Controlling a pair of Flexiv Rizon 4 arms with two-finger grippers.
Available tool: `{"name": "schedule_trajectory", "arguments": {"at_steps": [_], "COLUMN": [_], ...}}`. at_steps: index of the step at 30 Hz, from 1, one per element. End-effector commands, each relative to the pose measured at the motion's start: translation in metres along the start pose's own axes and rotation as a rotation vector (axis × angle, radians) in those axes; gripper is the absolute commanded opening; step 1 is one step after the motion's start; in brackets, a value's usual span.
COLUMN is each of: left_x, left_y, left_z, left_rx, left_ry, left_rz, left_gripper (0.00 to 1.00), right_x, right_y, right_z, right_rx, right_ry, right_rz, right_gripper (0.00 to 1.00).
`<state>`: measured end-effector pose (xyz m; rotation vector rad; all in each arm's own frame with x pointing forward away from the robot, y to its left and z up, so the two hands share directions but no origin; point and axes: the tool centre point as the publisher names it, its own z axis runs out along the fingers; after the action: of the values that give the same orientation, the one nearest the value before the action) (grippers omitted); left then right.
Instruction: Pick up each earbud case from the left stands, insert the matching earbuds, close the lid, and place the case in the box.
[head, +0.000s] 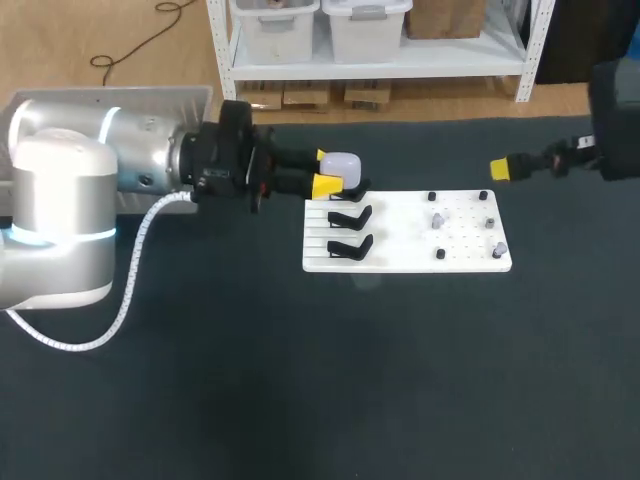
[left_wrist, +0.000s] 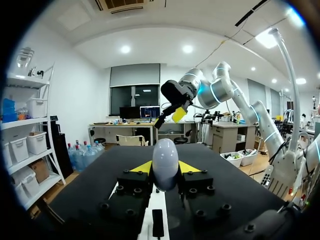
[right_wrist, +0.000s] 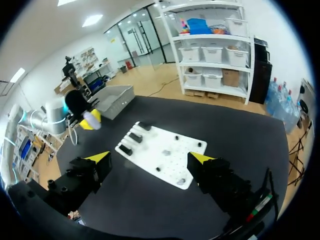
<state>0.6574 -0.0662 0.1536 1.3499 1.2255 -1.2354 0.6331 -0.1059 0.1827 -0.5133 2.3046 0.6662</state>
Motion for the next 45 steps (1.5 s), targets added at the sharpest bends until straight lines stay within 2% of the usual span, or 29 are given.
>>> {"name": "schedule_trajectory", "arguments": {"at_steps": [1,10,21,29,37,45], "left_x": [0.003,0.005,0.006,0.006,0.006,0.006], "left_y": [0.001,0.002,0.003,0.003,0.003,0.003], "left_z": [0.001,0.001,0.002,0.002,0.002,0.002], "left_rx": [0.005,0.005,0.007,0.007,0.007,0.007], "left_ry": [-0.008,-0.025,-0.039,-0.039,-0.039,-0.039], "left_rz": [-0.007,-0.007,0.002,0.002,0.002,0.002], "left_gripper": [0.00,0.00,0.00,0.00,0.00,0.00], "right_x": [0.000,0.001,0.001,-0.011,-0.014,-0.016], "right_y": [0.026,0.065,0.092,0.119,0.128,0.124], "right_z": [0.005,0.031,0.046,0.063,0.086,0.103], "right_rx": [0.063,0.026,-0.023,-0.075,-0.104,-0.102], "right_ry": [0.037,0.099,0.137,0.174,0.225,0.244], "right_rz": [-0.030,-0.081,-0.089,-0.104,-0.102,-0.085], "right_gripper": [1.00,1.00,1.00,1.00,1.00,1.00]}}
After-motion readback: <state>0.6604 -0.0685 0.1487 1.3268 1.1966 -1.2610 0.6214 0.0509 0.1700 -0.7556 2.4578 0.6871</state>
